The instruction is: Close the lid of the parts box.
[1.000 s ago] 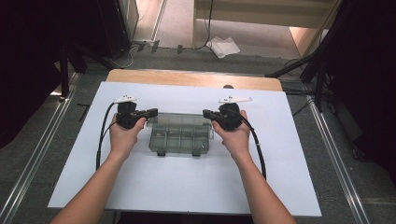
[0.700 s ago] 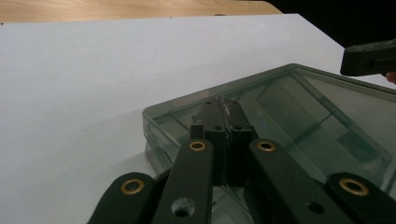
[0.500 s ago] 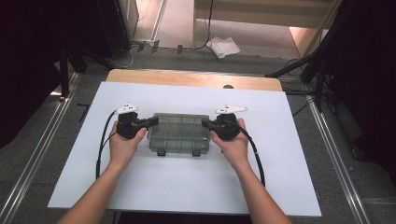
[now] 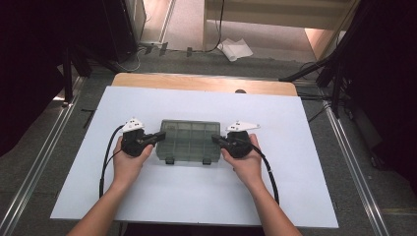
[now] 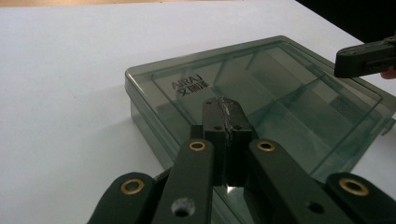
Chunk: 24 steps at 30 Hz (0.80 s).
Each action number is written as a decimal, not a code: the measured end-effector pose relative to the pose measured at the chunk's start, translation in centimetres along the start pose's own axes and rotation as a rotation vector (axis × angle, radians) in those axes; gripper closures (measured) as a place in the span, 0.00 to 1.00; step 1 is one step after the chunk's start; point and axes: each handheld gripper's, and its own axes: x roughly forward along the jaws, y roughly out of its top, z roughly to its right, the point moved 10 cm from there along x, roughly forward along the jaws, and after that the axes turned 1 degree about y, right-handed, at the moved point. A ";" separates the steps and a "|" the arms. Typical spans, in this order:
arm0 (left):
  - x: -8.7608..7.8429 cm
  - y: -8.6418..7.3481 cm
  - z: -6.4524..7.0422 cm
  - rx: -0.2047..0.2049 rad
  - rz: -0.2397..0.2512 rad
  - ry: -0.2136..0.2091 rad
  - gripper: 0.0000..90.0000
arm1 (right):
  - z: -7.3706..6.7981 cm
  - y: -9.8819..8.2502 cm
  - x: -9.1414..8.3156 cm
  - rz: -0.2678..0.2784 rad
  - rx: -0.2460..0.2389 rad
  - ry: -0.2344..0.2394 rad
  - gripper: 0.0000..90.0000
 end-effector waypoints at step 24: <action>-1.5 -2.5 2.1 -0.003 0.044 -0.015 1.00 | -1.2 -2.1 -0.7 0.054 -0.027 0.006 1.00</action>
